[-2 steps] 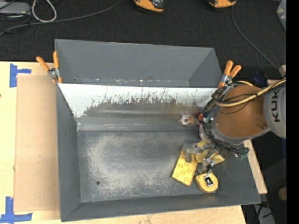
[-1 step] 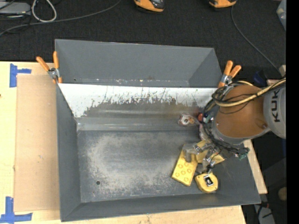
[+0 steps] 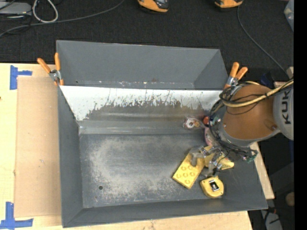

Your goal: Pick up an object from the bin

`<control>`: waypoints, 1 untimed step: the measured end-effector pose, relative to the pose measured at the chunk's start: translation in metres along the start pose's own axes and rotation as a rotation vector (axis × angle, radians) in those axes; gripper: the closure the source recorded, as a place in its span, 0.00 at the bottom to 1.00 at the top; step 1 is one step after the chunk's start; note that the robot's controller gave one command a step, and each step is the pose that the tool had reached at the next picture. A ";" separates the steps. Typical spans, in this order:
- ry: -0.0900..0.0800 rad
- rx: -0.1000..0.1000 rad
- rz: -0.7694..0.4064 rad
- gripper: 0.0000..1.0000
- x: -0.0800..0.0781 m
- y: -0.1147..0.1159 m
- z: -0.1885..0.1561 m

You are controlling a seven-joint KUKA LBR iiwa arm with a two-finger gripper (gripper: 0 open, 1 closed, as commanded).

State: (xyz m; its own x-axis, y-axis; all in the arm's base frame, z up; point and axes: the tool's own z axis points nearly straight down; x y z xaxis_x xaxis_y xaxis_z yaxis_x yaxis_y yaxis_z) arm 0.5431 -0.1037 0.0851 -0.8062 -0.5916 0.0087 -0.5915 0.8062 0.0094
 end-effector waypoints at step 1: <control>0.006 -0.008 0.000 1.00 0.001 0.003 -0.028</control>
Offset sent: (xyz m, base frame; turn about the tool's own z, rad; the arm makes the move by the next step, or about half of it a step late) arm -0.0025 0.0014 0.0918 0.0002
